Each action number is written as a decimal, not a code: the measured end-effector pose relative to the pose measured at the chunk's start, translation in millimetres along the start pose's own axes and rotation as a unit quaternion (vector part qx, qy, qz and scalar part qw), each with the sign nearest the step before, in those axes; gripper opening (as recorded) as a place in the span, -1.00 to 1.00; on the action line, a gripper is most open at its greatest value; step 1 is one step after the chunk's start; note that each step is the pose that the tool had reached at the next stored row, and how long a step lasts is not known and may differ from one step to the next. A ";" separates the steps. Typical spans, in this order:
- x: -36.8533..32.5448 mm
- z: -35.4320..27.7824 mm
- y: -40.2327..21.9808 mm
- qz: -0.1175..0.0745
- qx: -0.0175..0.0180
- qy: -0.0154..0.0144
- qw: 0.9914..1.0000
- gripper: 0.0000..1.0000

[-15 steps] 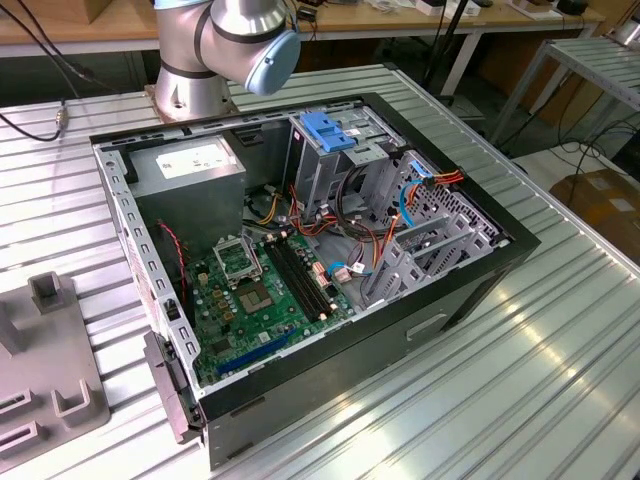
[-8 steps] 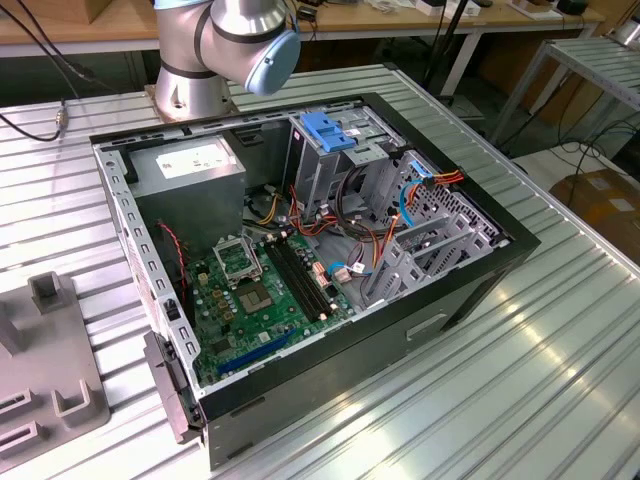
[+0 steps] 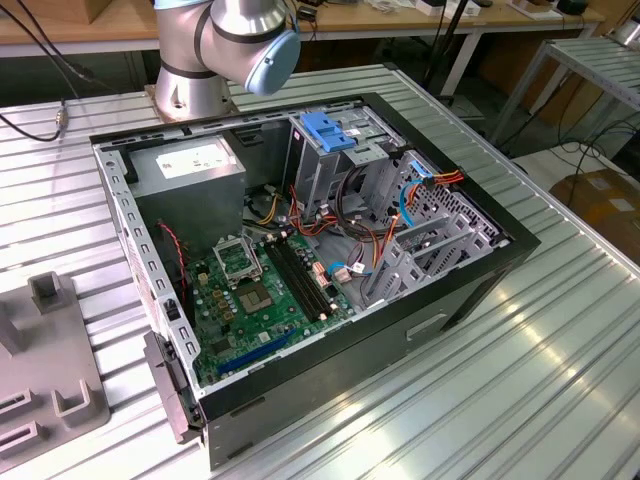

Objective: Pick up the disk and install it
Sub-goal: 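Pick up the disk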

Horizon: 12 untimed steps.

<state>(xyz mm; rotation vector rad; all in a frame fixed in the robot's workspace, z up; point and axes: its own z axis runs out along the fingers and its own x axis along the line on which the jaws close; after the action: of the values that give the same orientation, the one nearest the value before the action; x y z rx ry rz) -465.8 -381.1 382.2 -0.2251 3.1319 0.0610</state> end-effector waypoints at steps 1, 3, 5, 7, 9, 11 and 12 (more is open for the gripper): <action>0.0 0.0 0.0 -0.013 0.000 0.001 1.000 -0.80; 0.0 0.0 0.0 -0.035 0.000 0.001 0.999 -0.80; 0.0 0.0 0.0 -0.053 0.000 0.002 0.999 -0.80; 0.0 0.0 0.0 -0.076 0.000 0.003 0.997 -0.80; 0.0 0.0 0.0 -0.098 0.000 0.004 0.995 -0.80; 0.0 0.0 0.0 -0.117 0.000 0.005 0.993 -0.80; 0.0 0.0 0.0 -0.127 0.000 0.005 0.992 -0.80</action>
<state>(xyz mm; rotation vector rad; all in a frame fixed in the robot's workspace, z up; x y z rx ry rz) -465.8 -381.1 382.2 -0.6226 3.0826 0.0607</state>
